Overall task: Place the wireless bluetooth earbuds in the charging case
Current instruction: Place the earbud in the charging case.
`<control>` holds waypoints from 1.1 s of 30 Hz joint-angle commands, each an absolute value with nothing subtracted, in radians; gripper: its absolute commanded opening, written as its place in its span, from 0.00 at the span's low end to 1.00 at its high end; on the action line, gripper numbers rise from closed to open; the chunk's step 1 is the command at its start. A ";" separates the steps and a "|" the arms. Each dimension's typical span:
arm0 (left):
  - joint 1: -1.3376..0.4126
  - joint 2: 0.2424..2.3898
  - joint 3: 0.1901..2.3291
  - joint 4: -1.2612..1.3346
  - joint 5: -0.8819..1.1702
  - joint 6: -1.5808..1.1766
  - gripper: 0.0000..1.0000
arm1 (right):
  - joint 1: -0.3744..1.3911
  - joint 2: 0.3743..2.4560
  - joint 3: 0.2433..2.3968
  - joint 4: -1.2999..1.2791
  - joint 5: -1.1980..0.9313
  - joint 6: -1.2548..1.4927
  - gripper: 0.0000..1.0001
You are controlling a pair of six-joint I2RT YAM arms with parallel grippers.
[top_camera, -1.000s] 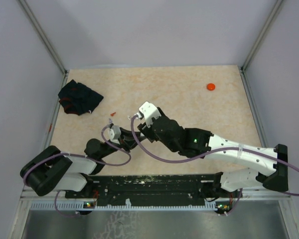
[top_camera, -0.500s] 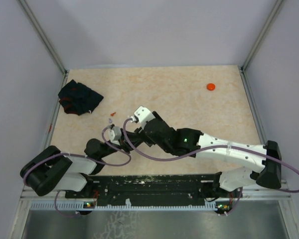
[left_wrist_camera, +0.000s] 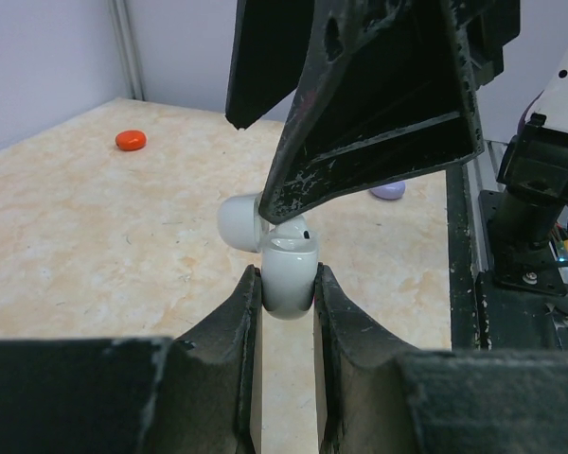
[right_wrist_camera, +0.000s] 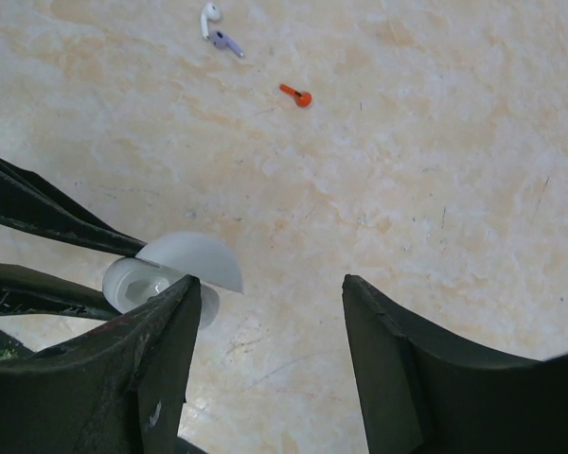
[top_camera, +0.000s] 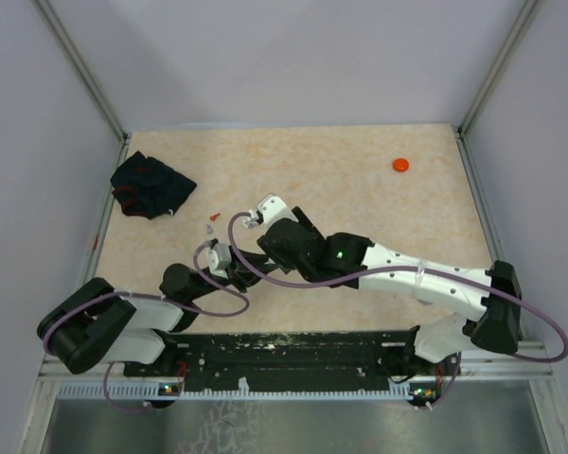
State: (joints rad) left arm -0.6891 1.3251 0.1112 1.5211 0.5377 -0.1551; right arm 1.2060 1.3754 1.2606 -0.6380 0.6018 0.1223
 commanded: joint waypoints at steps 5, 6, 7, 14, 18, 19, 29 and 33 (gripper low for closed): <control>-0.686 1.316 0.104 1.790 0.570 -0.136 0.00 | 1.192 1.407 1.366 -0.720 0.605 0.196 0.61; -0.685 1.317 0.103 1.791 0.567 -0.136 0.00 | 1.192 1.405 1.369 -0.718 0.599 0.196 0.61; -0.686 1.316 0.103 1.790 0.563 -0.138 0.00 | 1.192 1.398 1.368 -0.709 0.592 0.196 0.61; -0.686 1.317 0.091 1.790 0.525 -0.164 0.00 | 1.178 1.249 1.271 -0.572 0.464 0.139 0.62; -0.686 1.303 0.089 1.790 0.479 -0.214 0.00 | 1.127 1.144 1.158 -0.461 0.323 0.109 0.63; -0.686 1.300 0.091 1.790 0.477 -0.223 0.00 | 1.104 1.119 1.126 -0.425 0.274 0.107 0.64; -0.686 1.235 0.105 1.791 0.431 -0.356 0.00 | 0.909 0.866 0.784 -0.033 -0.128 0.094 0.66; -0.686 1.215 0.115 1.790 0.456 -0.415 0.00 | 0.836 0.825 0.666 0.146 -0.288 0.106 0.66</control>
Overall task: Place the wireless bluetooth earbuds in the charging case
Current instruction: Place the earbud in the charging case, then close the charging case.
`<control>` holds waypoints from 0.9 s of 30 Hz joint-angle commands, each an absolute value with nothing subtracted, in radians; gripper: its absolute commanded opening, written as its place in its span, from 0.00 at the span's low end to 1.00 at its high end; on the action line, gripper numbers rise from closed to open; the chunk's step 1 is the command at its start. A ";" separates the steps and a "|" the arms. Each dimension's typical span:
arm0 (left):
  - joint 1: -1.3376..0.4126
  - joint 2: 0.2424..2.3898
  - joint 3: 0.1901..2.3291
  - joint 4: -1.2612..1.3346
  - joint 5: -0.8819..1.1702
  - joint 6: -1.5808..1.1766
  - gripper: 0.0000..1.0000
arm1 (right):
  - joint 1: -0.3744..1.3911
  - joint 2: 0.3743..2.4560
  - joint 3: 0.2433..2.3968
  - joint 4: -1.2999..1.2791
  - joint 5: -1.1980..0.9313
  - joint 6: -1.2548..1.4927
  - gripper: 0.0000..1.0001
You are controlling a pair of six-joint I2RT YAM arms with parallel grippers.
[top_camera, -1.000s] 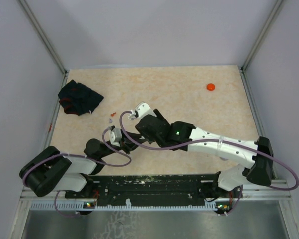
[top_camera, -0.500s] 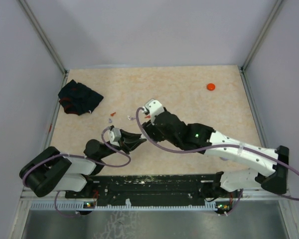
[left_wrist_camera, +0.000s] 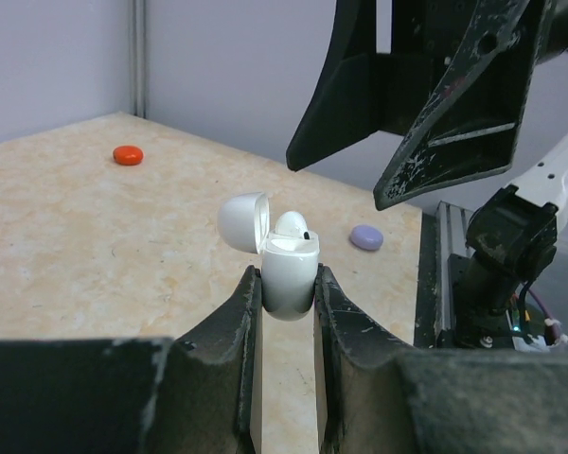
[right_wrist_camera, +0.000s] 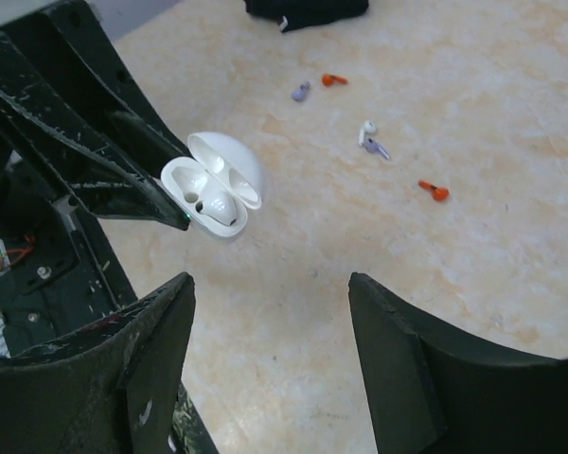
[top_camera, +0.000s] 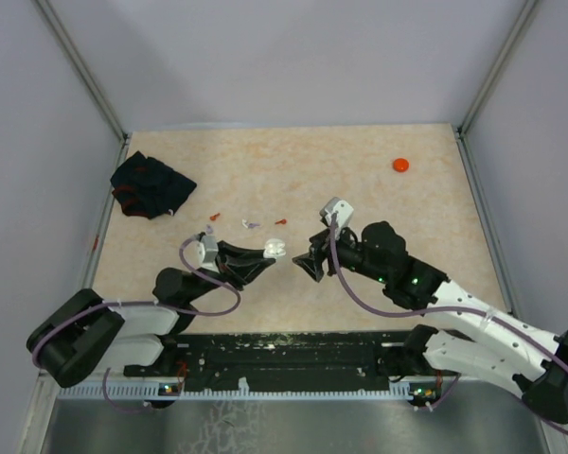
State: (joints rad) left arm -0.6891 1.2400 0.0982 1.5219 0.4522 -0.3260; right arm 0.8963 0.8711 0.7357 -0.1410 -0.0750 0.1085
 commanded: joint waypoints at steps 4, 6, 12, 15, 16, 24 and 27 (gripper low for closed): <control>-0.686 1.183 0.129 1.789 0.503 -0.460 0.00 | 0.795 0.812 0.582 0.281 -0.406 0.089 0.67; -0.686 1.162 0.133 1.780 0.520 -0.475 0.00 | 0.792 0.802 0.543 0.350 -0.447 0.064 0.67; -0.686 1.122 0.151 1.755 0.555 -0.482 0.00 | 0.790 0.811 0.473 0.515 -0.513 0.051 0.69; -0.686 1.131 0.168 1.761 0.586 -0.498 0.00 | 0.790 0.826 0.445 0.622 -0.542 0.060 0.69; -0.687 1.139 0.174 1.770 0.596 -0.504 0.00 | 0.790 0.832 0.443 0.641 -0.548 0.062 0.69; -0.689 1.169 0.219 1.790 0.636 -0.530 0.00 | 0.790 0.885 0.466 0.680 -0.598 0.074 0.62; -0.689 1.167 0.228 1.789 0.639 -0.529 0.00 | 0.790 0.894 0.466 0.687 -0.607 0.073 0.57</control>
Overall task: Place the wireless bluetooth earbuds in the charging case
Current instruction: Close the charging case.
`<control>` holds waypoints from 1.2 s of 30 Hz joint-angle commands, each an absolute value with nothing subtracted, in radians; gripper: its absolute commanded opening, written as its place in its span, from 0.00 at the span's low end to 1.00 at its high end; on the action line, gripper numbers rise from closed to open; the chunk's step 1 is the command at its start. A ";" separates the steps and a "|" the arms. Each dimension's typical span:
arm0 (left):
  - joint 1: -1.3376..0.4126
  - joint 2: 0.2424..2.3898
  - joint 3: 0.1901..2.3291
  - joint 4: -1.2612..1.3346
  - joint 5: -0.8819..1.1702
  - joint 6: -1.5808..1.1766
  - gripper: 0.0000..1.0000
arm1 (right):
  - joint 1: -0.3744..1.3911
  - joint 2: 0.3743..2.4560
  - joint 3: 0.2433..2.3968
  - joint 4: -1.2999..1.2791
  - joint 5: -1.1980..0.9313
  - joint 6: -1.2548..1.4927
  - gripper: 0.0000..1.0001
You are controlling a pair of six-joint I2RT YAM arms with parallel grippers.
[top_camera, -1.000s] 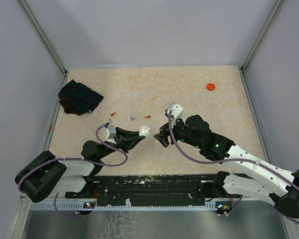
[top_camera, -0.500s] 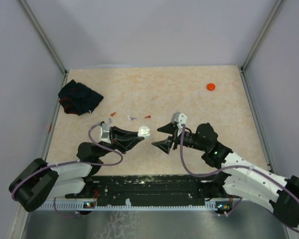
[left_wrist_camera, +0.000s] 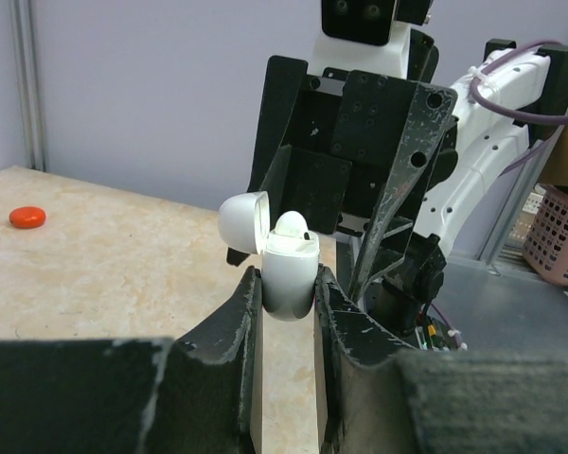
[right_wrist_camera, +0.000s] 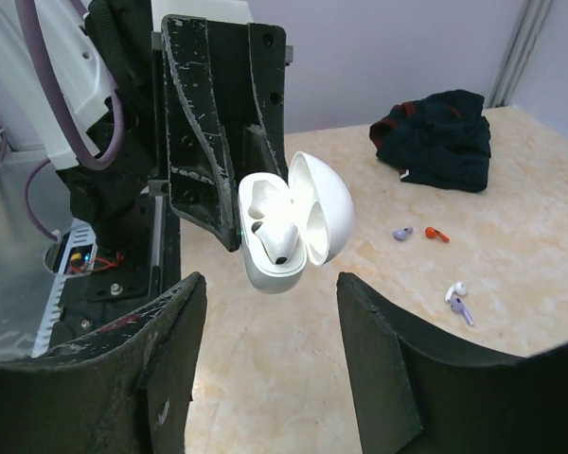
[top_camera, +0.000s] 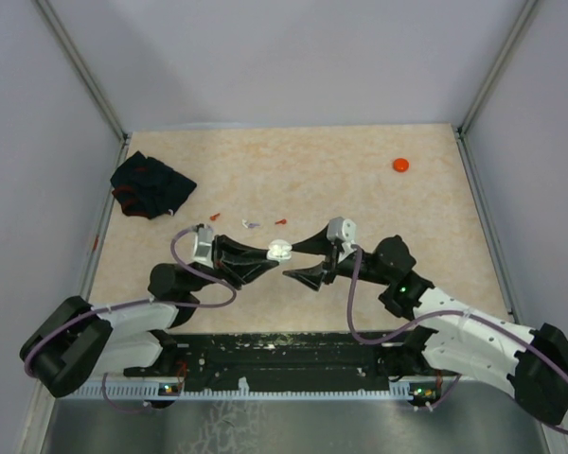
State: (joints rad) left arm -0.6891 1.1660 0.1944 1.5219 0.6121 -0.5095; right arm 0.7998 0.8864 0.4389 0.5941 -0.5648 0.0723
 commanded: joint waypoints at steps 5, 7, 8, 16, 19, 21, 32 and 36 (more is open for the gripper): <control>-0.690 1.175 0.239 1.789 0.648 -0.526 0.00 | 0.790 0.908 0.466 0.725 -0.622 0.093 0.45; -0.690 1.178 0.243 1.789 0.651 -0.526 0.00 | 0.791 0.914 0.469 0.731 -0.627 0.097 0.43; -0.691 1.178 0.245 1.789 0.653 -0.527 0.00 | 0.790 0.917 0.468 0.737 -0.628 0.101 0.42; -0.698 1.180 0.252 1.789 0.662 -0.520 0.00 | 0.790 0.930 0.465 0.788 -0.641 0.137 0.31; -0.701 1.174 0.252 1.789 0.669 -0.521 0.00 | 0.790 0.935 0.464 0.797 -0.645 0.143 0.24; -0.701 1.169 0.248 1.790 0.671 -0.515 0.00 | 0.790 0.933 0.460 0.801 -0.643 0.145 0.17; -0.694 1.115 0.174 1.772 0.640 -0.462 0.33 | 0.788 0.878 0.491 0.644 -0.617 0.092 0.00; -0.689 1.073 0.196 1.665 0.680 -0.459 0.35 | 0.789 0.871 0.516 0.570 -0.633 0.061 0.00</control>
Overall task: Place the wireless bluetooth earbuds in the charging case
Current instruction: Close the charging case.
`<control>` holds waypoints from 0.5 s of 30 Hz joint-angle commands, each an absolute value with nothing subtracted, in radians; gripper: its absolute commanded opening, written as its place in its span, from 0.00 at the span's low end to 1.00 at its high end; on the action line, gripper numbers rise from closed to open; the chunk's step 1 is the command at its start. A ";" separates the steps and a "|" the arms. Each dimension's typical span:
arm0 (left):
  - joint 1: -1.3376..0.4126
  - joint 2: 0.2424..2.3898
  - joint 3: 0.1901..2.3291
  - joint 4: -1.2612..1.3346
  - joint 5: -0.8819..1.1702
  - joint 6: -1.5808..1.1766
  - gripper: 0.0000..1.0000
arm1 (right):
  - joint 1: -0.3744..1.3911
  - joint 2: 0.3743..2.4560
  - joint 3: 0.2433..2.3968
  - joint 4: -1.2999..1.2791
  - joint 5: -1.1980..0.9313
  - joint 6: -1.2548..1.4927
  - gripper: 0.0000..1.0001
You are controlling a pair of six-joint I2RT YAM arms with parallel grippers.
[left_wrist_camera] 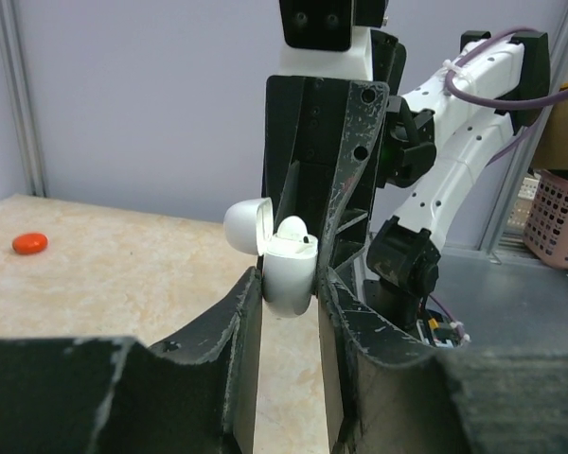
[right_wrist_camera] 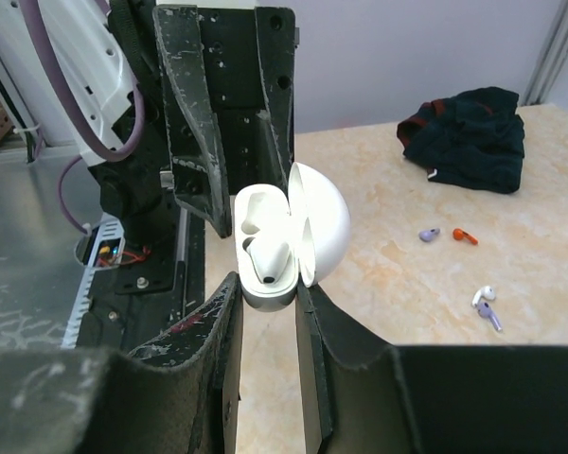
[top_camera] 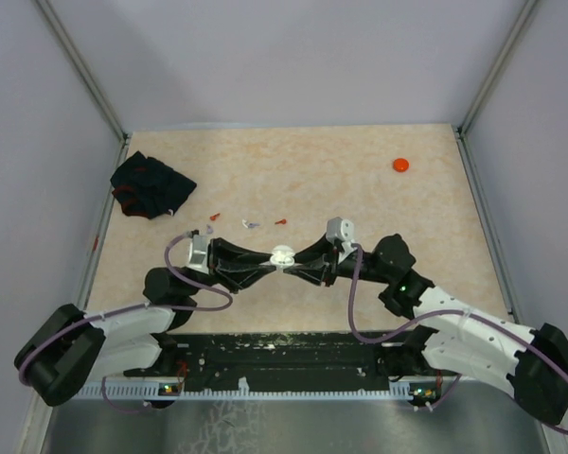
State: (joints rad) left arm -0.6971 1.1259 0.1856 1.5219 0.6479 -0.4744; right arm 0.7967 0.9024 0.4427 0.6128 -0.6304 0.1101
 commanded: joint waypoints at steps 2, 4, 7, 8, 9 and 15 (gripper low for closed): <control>-0.689 1.059 0.201 1.634 0.688 -0.456 0.36 | 0.788 0.874 0.526 0.548 -0.641 0.055 0.00; -0.689 1.052 0.202 1.622 0.694 -0.456 0.38 | 0.789 0.881 0.531 0.542 -0.643 0.054 0.00; -0.688 1.049 0.215 1.590 0.719 -0.457 0.38 | 0.788 0.891 0.539 0.531 -0.654 0.052 0.00; -0.689 1.050 0.221 1.577 0.729 -0.459 0.38 | 0.788 0.893 0.540 0.529 -0.657 0.051 0.00; -0.688 1.052 0.224 1.569 0.736 -0.459 0.38 | 0.788 0.894 0.541 0.528 -0.659 0.050 0.00; -0.687 1.059 0.236 1.524 0.747 -0.468 0.39 | 0.788 0.895 0.548 0.508 -0.668 0.039 0.00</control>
State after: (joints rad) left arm -0.6868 1.0641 0.2008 1.5124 0.7006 -0.4625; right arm 0.7956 0.8913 0.4934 0.5129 -0.6716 0.0662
